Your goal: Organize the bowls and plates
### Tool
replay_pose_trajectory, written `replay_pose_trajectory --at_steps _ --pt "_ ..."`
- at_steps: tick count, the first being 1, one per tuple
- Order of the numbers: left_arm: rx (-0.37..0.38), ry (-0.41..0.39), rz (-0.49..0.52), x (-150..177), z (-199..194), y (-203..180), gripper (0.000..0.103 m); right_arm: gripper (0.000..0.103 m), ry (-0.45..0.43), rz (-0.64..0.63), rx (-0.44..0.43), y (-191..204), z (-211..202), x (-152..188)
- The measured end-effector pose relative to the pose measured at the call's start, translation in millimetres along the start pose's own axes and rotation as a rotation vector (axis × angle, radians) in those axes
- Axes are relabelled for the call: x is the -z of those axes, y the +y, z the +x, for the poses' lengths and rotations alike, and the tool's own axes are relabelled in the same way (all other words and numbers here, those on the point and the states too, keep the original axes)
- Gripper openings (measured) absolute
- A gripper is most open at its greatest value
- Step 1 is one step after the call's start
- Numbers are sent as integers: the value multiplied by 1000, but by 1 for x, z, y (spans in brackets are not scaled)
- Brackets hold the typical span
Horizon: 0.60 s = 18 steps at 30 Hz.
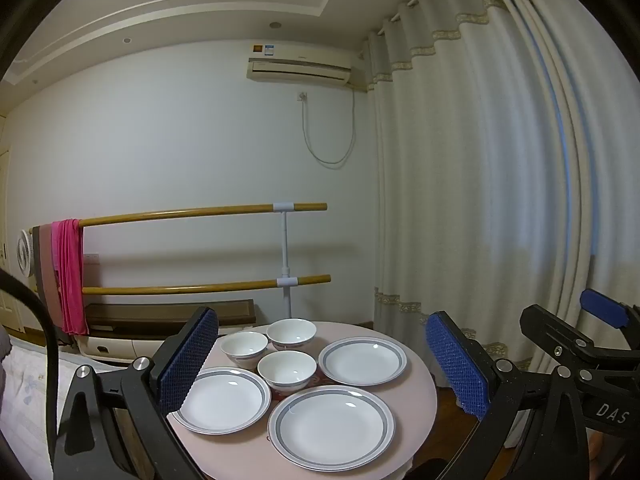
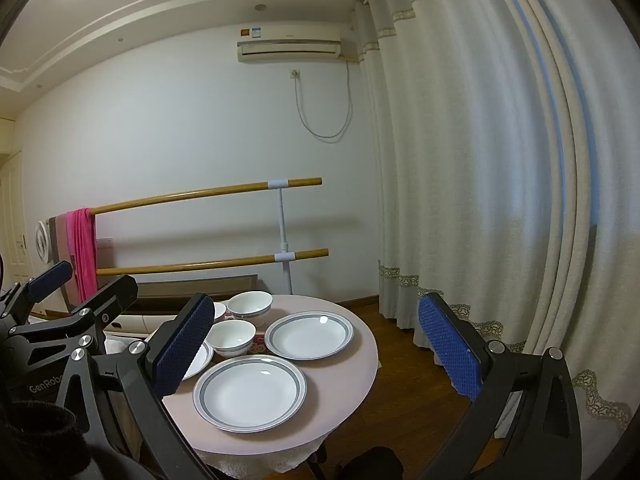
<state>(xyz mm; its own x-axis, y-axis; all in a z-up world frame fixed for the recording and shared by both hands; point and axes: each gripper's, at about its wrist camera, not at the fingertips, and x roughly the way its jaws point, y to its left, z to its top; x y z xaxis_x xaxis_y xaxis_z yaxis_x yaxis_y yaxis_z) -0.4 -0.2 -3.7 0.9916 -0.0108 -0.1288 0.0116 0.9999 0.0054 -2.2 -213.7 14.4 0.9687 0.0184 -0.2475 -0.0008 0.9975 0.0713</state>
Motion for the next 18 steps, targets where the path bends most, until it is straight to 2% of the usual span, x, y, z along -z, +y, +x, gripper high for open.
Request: replay_pose_trajectory --at_steps 18 --pt "1 -2 1 0 0 0 102 103 -6 -8 1 0 -1 0"
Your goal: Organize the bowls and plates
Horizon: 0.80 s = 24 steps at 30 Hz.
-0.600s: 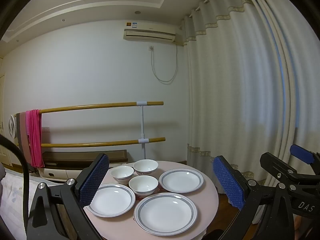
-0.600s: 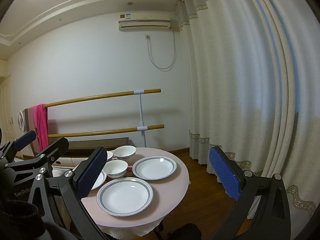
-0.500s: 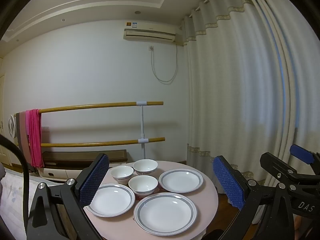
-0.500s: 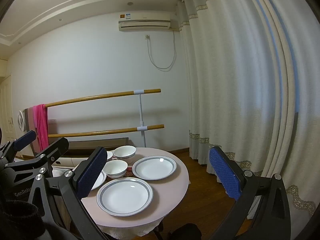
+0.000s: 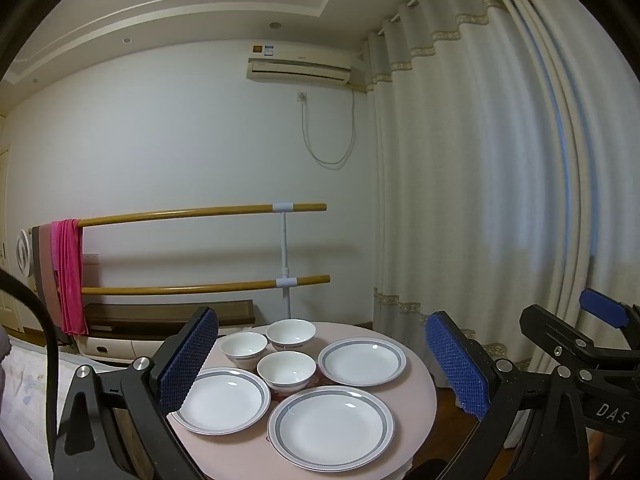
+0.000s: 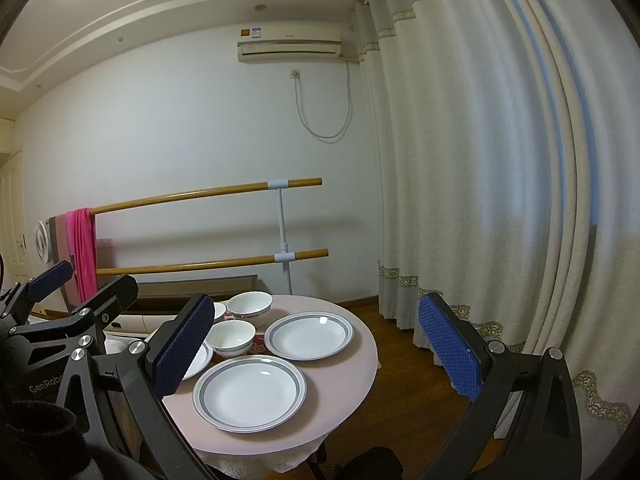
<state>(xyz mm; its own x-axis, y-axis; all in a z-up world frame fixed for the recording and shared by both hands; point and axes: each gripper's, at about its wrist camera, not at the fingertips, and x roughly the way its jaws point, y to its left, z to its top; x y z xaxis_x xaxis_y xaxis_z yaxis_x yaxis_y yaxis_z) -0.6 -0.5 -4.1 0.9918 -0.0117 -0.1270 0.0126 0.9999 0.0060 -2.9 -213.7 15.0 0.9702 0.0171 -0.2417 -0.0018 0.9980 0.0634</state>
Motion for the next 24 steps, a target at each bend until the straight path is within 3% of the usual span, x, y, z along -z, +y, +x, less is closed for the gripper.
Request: replay_pose_trajectory --at_steps 24 --pt "0 2 0 0 1 0 102 103 5 -2 3 1 0 0"
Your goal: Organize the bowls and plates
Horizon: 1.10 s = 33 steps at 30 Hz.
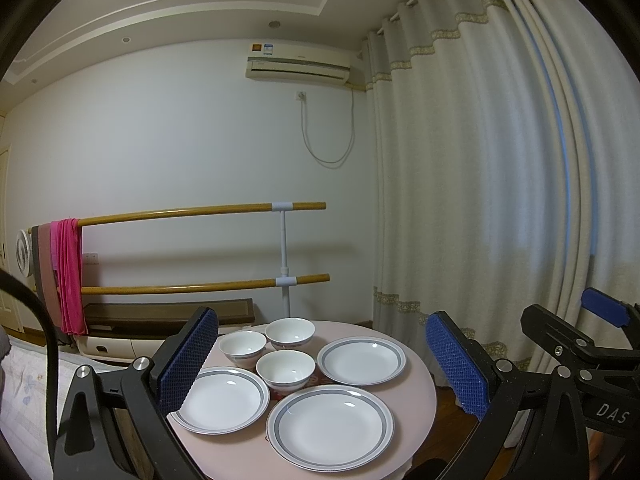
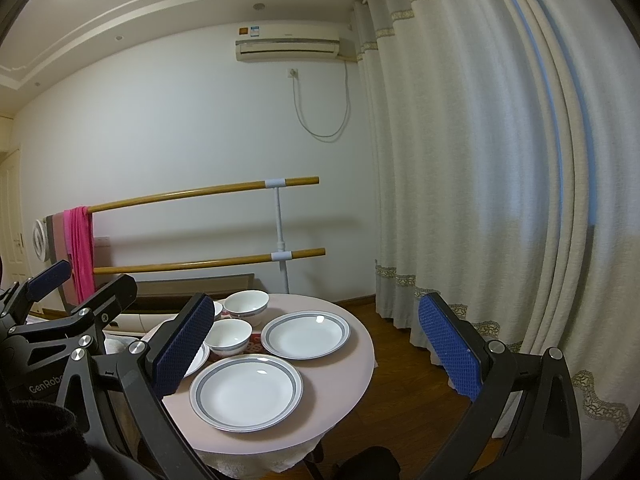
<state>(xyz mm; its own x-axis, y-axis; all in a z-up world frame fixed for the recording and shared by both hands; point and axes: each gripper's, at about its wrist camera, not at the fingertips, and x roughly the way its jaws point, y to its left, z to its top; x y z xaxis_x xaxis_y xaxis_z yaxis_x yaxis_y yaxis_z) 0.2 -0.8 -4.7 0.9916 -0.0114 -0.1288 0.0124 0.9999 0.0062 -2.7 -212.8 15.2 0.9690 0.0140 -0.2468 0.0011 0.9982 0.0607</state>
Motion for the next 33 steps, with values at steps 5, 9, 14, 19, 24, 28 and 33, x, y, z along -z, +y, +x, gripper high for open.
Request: replay_pose_trajectory --at_steps 5,9,14,19,24,28,33 --pt "2 3 -2 1 1 2 102 103 4 -1 1 -3 2 -2" --pt "3 7 -2 2 4 3 102 103 8 0 -1 -5 2 -1" --pt "-5 8 -1 4 7 4 102 103 21 3 -15 -6 10 -2" --pt "-5 42 -17 16 29 11 102 103 47 -8 -37 -1 32 7" --pt "4 142 -65 41 70 26 102 103 127 -36 -70 4 72 30" --pt "-9 220 -94 59 95 41 102 103 234 -44 -121 9 110 54" --pt "-37 318 -159 77 124 68 102 103 346 -40 -172 12 151 83"
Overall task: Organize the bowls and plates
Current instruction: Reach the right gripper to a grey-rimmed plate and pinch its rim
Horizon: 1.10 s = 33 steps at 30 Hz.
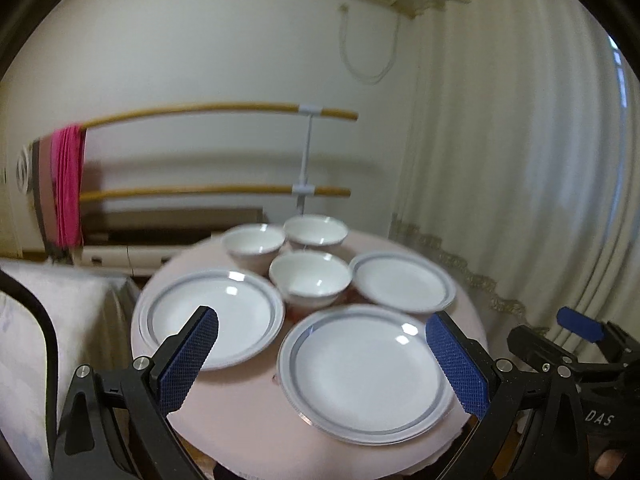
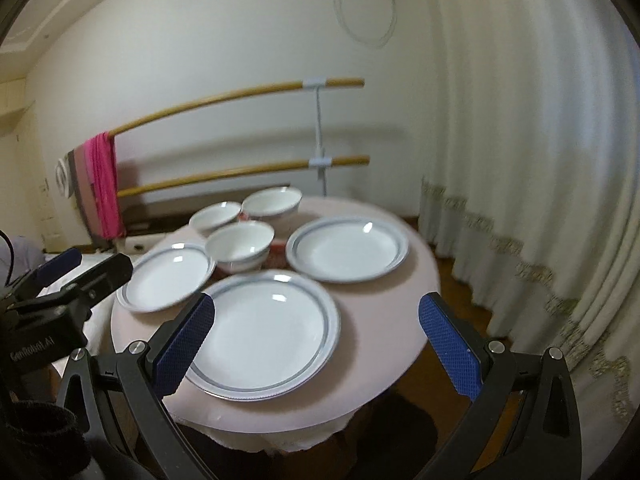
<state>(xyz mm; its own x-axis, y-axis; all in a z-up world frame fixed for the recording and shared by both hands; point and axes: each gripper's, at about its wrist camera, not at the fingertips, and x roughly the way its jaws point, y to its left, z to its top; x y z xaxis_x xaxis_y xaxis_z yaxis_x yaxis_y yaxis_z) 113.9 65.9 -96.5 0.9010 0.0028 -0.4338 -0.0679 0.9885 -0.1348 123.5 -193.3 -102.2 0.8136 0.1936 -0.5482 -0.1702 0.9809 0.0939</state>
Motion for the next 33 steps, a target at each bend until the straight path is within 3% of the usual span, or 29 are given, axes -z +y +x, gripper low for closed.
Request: replay_pose_trajectory --at_steps 5,11,15,23,25,30,33 --pt "12 112 -102 6 31 19 102 103 101 61 -56 -16 41 11" --pt "-12 215 -135 15 69 21 101 98 223 124 -110 -32 87 25" --pt "-33 254 -142 21 92 21 97 82 270 136 -140 -37 108 30" --pt "-26 343 -182 25 139 26 76 45 365 162 -214 -45 139 40" --pt "-21 358 -182 25 141 26 68 32 374 163 -229 -45 143 39" --pt "-25 373 -190 25 157 30 57 19 387 190 -247 -52 151 41" --pt "-34 373 -192 24 167 32 50 16 391 206 -272 -55 155 41"
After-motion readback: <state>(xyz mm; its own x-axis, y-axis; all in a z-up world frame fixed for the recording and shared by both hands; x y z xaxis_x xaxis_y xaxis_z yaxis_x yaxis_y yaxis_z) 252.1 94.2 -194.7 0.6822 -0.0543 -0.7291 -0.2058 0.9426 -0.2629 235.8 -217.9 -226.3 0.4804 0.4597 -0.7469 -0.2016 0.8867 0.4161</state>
